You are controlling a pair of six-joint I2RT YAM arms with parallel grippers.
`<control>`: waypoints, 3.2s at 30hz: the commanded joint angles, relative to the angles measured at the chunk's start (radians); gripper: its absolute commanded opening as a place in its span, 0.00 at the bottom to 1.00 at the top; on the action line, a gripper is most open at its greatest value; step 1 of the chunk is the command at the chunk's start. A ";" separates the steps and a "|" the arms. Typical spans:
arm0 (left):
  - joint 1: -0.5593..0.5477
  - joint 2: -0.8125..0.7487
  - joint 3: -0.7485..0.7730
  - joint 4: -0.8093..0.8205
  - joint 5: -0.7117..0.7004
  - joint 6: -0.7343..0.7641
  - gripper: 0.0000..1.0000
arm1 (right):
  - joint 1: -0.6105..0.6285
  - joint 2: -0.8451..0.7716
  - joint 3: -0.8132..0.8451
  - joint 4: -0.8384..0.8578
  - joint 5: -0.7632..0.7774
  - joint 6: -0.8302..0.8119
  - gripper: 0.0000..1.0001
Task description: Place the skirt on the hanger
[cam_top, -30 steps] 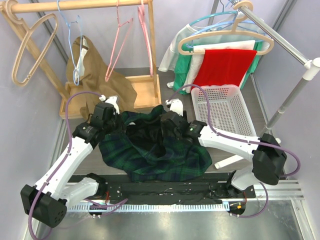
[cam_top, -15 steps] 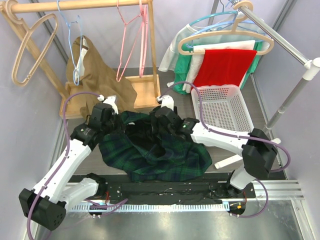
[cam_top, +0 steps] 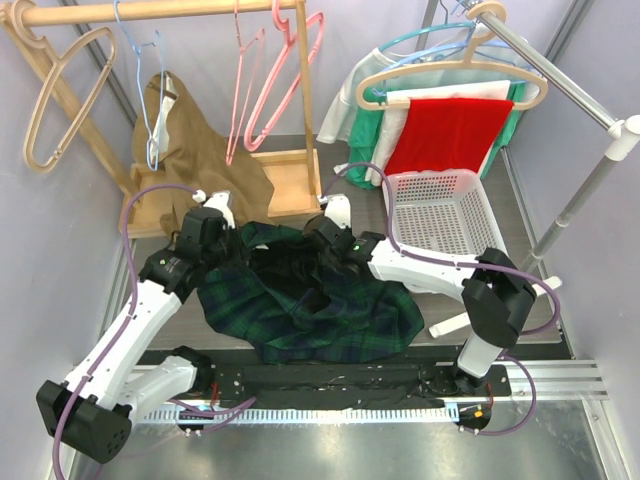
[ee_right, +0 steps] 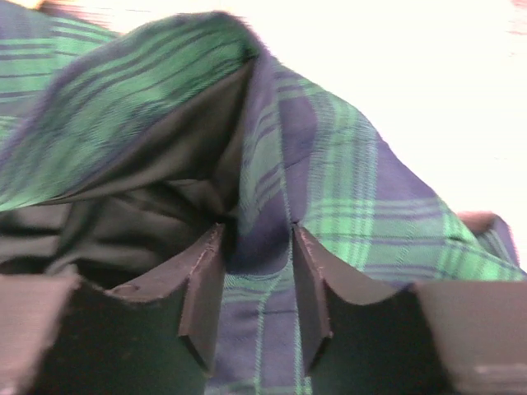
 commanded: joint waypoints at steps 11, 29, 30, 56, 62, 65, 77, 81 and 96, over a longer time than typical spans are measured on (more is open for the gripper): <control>0.003 -0.023 0.049 -0.026 -0.131 -0.004 0.00 | -0.040 -0.113 -0.070 -0.092 0.056 0.096 0.01; 0.006 0.093 0.629 -0.276 -0.332 0.183 0.00 | -0.245 -0.372 0.500 -0.267 -0.144 -0.289 0.01; 0.004 0.101 0.703 -0.288 -0.340 0.189 0.00 | -0.245 -0.371 0.522 -0.267 -0.160 -0.295 0.01; 0.006 0.118 0.464 -0.281 -0.040 0.094 0.00 | -0.328 -0.333 0.205 -0.358 -0.325 -0.194 0.01; 0.006 0.178 0.319 -0.213 0.075 0.074 0.00 | -0.359 -0.285 0.117 -0.349 -0.399 -0.211 0.01; 0.006 0.208 0.290 -0.199 0.128 0.074 0.00 | -0.365 -0.271 0.152 -0.365 -0.443 -0.221 0.25; 0.006 0.242 0.264 -0.149 0.163 0.063 0.00 | -0.365 -0.169 0.663 -0.168 -0.597 -0.352 0.76; 0.006 0.253 0.258 -0.138 0.160 0.060 0.00 | -0.360 -0.074 0.805 -0.047 -0.654 -0.329 0.76; 0.006 0.258 0.223 -0.100 0.155 0.046 0.00 | -0.155 0.125 0.975 0.251 -0.496 -0.359 0.77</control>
